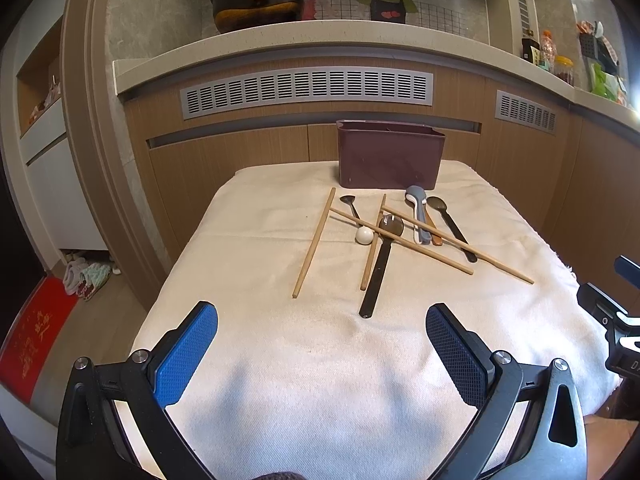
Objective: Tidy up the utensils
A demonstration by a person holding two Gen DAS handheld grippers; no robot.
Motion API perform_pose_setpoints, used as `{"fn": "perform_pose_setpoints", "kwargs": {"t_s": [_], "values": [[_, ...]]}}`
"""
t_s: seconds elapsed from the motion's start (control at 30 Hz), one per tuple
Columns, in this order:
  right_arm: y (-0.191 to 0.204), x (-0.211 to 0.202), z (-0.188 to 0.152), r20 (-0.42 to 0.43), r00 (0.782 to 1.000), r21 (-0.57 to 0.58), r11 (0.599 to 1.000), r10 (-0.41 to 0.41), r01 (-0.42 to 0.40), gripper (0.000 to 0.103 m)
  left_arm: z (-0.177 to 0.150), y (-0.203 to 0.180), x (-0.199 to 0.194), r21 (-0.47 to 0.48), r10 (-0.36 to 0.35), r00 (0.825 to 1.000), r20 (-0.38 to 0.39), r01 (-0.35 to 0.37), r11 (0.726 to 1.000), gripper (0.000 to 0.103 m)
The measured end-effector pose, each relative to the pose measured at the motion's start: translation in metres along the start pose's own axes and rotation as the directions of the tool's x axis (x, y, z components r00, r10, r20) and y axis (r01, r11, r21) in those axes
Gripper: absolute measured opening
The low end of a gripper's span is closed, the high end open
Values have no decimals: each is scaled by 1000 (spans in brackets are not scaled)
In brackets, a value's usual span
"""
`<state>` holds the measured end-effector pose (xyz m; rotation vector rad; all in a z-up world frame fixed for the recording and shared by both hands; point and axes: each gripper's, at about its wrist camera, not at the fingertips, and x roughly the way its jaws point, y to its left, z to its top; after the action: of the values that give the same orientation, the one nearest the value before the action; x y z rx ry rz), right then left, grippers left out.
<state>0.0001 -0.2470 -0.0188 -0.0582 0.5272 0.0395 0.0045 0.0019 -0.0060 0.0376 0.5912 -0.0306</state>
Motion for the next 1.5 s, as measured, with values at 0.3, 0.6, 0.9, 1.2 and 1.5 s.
{"fn": "perform_pose_setpoints", "kwargs": {"t_s": [0.3, 0.6, 0.9, 1.2, 1.5], "values": [[1, -1, -1, 3, 1000, -3, 1000, 0, 0, 103, -1, 1, 0, -5, 1, 1000, -11, -1, 1000, 103], [3, -2, -1, 2, 1000, -4, 1000, 2, -2, 103, 0, 0, 2, 1, 0, 1000, -14, 0, 1000, 103], [3, -2, 0, 2, 1000, -5, 1000, 3, -3, 103, -1, 0, 2, 2, 0, 1000, -16, 0, 1000, 103], [3, -2, 0, 2, 1000, -5, 1000, 2, -2, 103, -1, 0, 2, 3, 0, 1000, -16, 0, 1000, 103], [3, -2, -1, 1, 1000, -4, 1000, 2, -2, 103, -1, 0, 2, 4, 0, 1000, -16, 0, 1000, 103]]}}
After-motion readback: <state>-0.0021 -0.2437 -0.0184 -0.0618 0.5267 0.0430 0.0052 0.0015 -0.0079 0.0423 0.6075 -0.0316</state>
